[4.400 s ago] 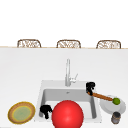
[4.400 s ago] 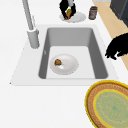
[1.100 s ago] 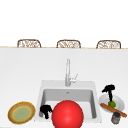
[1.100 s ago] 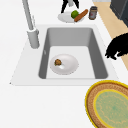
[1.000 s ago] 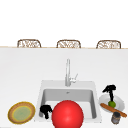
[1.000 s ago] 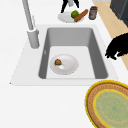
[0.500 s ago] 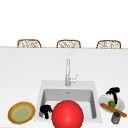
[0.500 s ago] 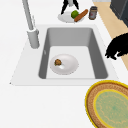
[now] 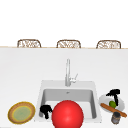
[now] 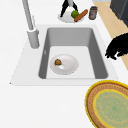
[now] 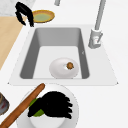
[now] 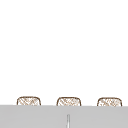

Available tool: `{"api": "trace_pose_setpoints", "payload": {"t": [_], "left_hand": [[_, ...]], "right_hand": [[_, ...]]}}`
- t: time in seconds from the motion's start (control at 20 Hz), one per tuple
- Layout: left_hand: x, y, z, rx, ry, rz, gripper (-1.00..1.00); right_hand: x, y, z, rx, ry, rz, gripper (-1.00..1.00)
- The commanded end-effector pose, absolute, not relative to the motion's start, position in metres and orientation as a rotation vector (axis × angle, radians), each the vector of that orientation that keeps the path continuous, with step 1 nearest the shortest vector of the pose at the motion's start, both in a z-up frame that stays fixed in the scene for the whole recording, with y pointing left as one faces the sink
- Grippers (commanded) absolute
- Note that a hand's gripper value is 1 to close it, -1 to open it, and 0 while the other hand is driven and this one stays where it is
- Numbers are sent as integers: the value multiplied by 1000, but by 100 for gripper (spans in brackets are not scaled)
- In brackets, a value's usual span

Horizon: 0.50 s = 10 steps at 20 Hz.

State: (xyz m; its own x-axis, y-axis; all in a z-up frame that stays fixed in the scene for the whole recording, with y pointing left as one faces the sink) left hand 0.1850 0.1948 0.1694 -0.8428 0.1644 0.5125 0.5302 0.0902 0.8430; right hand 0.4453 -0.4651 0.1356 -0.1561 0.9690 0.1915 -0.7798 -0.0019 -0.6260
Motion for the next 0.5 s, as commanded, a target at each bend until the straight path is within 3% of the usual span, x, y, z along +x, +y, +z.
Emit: {"api": "trace_pose_setpoints", "payload": {"t": [0.0, 0.45], "left_hand": [[185, 195, 169, -691, -2086, -1816, 0], [185, 195, 169, -691, -2086, -1816, 0]], "right_hand": [[443, -474, 120, -332, -750, 1671, -100], [408, -484, 126, -343, -838, 1647, -100]]}}
